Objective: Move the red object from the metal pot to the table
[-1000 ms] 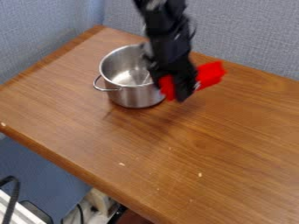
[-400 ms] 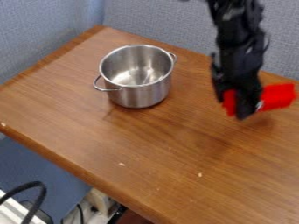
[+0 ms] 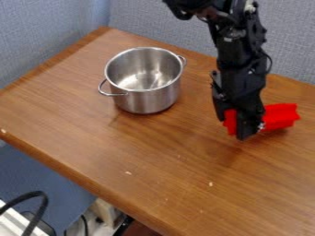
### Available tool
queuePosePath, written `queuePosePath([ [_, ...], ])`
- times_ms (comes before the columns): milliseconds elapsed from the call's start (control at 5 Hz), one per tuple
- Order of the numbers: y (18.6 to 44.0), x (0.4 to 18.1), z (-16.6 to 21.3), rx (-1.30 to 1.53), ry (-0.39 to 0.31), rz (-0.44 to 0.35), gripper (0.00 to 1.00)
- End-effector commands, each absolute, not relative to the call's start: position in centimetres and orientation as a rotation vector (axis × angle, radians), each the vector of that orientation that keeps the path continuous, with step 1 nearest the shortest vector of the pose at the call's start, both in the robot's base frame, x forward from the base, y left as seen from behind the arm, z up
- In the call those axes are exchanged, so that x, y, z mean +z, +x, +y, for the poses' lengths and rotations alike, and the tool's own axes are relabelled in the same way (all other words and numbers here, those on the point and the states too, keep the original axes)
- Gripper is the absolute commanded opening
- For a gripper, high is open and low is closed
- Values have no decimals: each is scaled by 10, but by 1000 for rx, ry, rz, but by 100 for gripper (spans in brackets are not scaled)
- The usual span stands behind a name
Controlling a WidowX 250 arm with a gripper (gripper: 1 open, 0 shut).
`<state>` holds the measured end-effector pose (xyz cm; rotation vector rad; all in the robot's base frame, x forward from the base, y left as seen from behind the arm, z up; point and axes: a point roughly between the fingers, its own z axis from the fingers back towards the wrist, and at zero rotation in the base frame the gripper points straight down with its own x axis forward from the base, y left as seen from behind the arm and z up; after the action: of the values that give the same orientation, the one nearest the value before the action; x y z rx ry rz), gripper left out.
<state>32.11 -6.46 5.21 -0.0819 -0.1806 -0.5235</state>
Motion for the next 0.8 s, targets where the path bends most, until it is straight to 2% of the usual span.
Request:
queuePosePath([
  [0,336,72,-49,-482,-34,-237,0],
  [200,345,83,-40,-485,-13,-252,0],
  [400,338,83,-30,-502,6,-232,0],
  [600,315,72,-50,-581,-24,-208,0],
])
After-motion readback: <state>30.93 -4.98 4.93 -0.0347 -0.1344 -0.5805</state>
